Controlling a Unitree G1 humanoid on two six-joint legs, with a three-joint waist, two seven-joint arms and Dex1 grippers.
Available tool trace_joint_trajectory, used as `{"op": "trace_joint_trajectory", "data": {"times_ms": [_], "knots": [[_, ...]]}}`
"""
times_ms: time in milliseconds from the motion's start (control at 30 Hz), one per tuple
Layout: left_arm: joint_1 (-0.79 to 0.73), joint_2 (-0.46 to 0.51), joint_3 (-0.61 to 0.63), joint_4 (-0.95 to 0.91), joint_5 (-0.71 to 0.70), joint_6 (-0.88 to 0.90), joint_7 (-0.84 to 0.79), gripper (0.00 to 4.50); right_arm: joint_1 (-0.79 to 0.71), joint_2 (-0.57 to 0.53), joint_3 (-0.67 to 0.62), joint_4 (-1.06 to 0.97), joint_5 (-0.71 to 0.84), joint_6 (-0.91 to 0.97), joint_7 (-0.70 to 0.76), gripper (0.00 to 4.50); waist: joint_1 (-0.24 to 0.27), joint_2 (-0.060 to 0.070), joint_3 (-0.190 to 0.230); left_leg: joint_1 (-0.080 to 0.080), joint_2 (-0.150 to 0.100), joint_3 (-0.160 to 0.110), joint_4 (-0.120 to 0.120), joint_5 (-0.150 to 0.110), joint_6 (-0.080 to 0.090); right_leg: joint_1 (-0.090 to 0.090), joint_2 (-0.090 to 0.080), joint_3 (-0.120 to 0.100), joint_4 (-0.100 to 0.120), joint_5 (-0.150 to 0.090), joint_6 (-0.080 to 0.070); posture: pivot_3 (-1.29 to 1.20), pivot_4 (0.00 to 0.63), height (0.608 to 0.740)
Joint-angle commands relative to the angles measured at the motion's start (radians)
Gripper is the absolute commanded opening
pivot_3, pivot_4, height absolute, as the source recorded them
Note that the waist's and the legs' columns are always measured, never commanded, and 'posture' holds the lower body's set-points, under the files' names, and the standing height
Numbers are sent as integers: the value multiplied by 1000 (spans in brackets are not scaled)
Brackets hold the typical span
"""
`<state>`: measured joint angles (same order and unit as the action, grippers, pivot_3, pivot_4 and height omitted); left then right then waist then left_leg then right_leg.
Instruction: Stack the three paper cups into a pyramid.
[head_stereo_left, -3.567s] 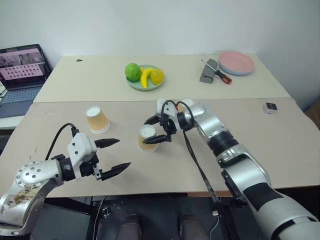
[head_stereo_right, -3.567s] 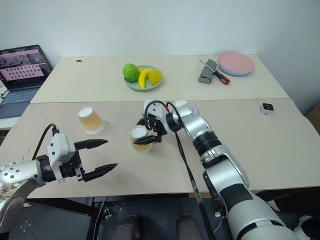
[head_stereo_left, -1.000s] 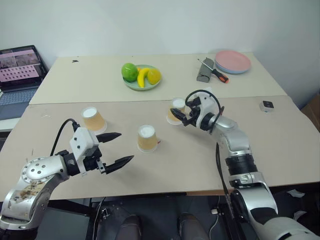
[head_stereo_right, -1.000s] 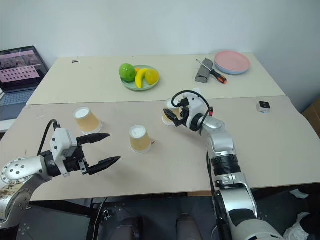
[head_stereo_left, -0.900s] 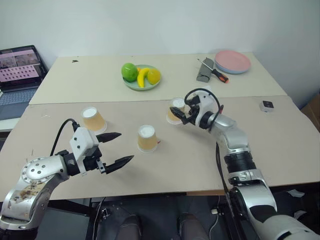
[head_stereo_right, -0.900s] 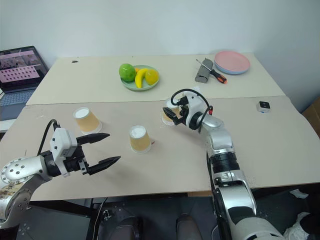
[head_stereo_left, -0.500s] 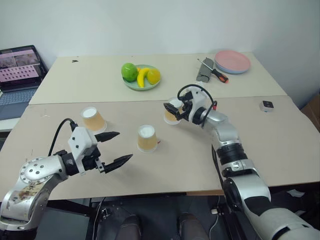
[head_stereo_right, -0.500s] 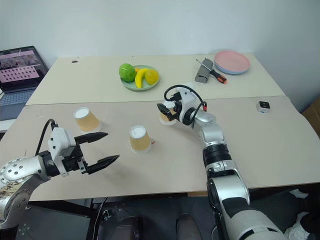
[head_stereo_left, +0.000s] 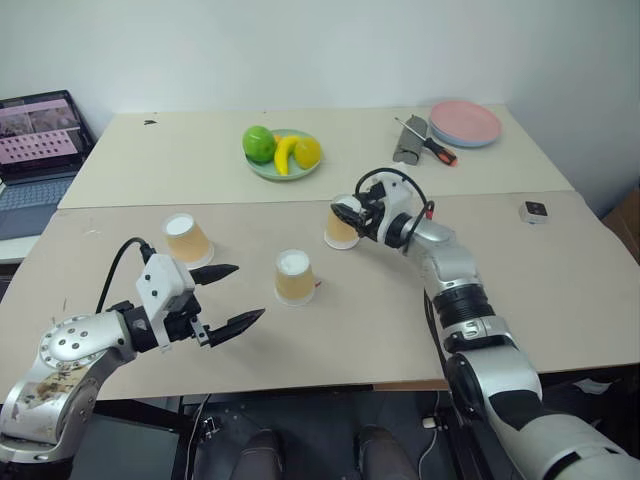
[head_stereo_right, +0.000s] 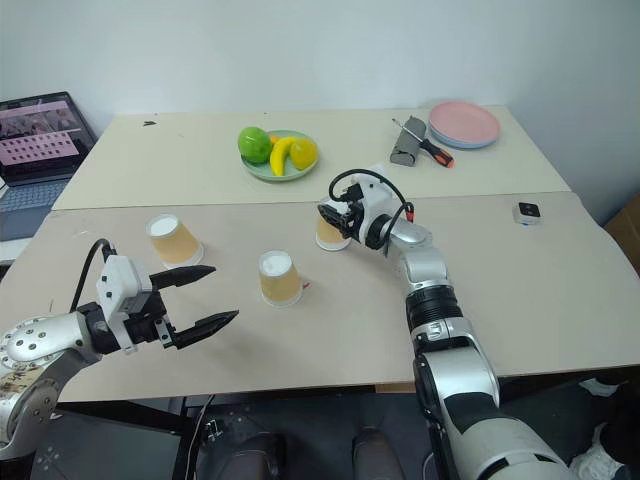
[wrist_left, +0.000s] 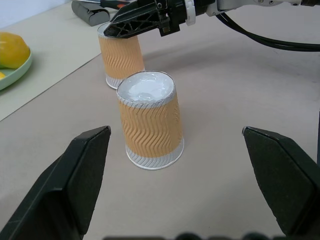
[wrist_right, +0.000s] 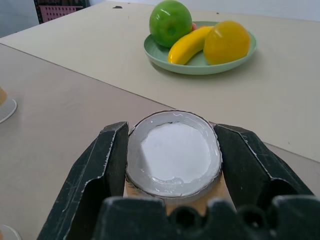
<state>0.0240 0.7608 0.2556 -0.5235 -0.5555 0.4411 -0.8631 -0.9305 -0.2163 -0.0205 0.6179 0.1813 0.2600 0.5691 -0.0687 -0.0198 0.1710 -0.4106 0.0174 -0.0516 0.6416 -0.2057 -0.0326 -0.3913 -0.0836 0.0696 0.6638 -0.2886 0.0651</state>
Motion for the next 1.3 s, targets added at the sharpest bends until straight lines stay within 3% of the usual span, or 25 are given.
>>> {"op": "trace_joint_trajectory", "data": {"times_ms": [33, 167, 333, 500, 633, 800, 1000, 1300], "knots": [[-10, 11, 26, -29, -19, -1, 4, 4500, -28, -44, -51, -107, 50, 32, 25, 2884, 2, 0, 0, 0, 0, 0, 0, 0, 0, 0, 0, 0, 0, 0, 0, 0, 150, 740], [-21, 10, 17, -23, -20, 4, 3, 4500, -19, -129, -81, -255, 121, 140, 103, 2884, 3, 0, 0, -1, 0, 0, 0, 0, 0, 0, 0, 0, 0, 0, 0, 0, 150, 740], [-42, 9, -1, -5, -11, 2, -4, 4500, 73, -330, -26, -602, 312, 367, 411, 2884, 11, 0, 0, -1, 0, 0, 0, 0, 0, 0, 0, -1, -1, 0, 0, 0, 150, 740], [-61, 11, -12, 8, -11, 1, -13, 4500, 135, -434, 32, -767, 430, 465, 592, 2884, 6, 0, 1, 2, 0, 0, 0, 0, 0, 3, 0, -1, -1, 0, 0, 0, 150, 740], [-75, 12, -14, 3, -17, 12, -14, 4500, 152, -448, 120, -751, 365, 403, 650, 2884, 8, 0, 1, 3, 0, 0, 0, 0, 0, 3, 0, -1, -1, 0, 0, 0, 150, 740], [-68, 19, 6, -12, -25, 26, -17, 4500, 136, -388, 163, -653, 307, 308, 646, 2884, 9, -1, 1, 1, 0, 0, 0, 0, 0, 2, 0, -1, -2, 0, 0, 0, 150, 740], [-49, 30, 29, -42, -42, 44, -2, 4500, 108, -331, 173, -469, 231, 189, 658, 2884, 17, -1, 1, 1, 0, 0, 0, 0, 0, 2, 0, -1, -1, 0, 0, 0, 150, 740], [-27, 44, 61, -57, -55, 54, 6, 4500, 117, -278, 179, -361, 190, 102, 693, 2884, 21, -1, 1, 1, 0, 0, 0, 0, 0, 2, 0, -1, -1, 0, 0, 0, 150, 740]]}}
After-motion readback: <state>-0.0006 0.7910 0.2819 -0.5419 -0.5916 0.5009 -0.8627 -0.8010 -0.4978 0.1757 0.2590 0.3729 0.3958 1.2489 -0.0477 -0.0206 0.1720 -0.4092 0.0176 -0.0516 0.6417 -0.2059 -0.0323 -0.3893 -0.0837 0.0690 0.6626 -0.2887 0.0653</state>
